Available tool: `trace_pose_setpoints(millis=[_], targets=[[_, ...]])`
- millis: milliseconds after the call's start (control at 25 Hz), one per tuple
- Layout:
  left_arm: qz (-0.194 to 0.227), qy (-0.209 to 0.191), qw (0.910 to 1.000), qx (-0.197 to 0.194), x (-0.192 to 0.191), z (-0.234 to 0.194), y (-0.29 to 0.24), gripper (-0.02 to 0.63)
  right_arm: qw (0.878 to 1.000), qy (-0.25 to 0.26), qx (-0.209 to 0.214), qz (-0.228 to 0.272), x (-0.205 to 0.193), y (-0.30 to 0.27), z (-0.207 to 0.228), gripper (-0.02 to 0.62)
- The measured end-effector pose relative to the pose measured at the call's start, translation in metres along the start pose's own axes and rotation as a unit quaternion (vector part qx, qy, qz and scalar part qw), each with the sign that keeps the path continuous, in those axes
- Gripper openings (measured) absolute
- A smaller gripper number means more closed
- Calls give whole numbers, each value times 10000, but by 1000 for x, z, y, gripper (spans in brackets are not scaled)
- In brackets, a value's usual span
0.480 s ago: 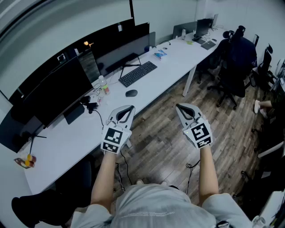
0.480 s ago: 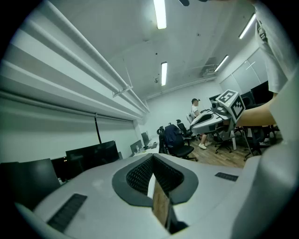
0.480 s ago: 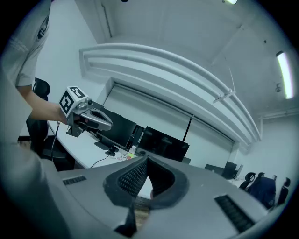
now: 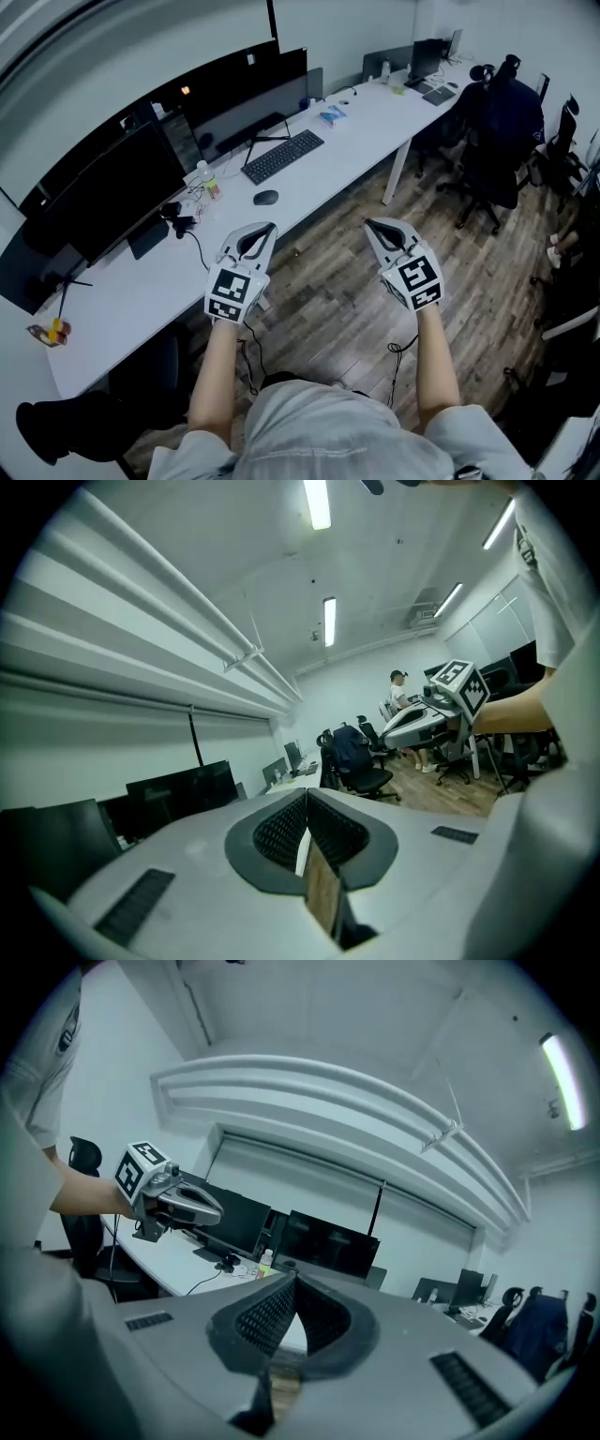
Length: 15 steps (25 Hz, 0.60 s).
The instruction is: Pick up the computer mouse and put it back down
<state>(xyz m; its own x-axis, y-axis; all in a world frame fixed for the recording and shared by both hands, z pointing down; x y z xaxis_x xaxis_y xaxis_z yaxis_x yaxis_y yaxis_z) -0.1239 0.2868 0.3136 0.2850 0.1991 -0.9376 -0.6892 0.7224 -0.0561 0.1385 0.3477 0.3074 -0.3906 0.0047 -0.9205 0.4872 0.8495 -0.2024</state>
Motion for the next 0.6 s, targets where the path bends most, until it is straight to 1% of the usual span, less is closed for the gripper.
trace_pose_setpoints(millis=[160, 320, 600], targets=[[-246, -20, 9992, 298, -3, 8, -8, 12, 9999, -24, 151, -48, -12, 5, 15, 0], [-526, -11, 9969, 586, -11, 6, -18, 12, 9996, -140, 223, 126, -17, -1, 28, 2], [-504, 240, 9966, 608, -43, -20, -44, 12, 9994, 55, 340, 42, -27, -53, 52, 9]])
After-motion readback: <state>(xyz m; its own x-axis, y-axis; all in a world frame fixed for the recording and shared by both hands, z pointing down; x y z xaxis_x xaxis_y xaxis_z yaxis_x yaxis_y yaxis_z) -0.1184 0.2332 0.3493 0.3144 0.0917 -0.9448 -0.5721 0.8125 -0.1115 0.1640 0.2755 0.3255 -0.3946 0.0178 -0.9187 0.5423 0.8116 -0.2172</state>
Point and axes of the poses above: the fingertips, and each gripper's own axes: y backward along the fingers, z to its right, x out of its top, the point moved 8 cm from there along y, backward along the fingers, and after that the axes turned 7 degrees about x, right-handed, at the moved point
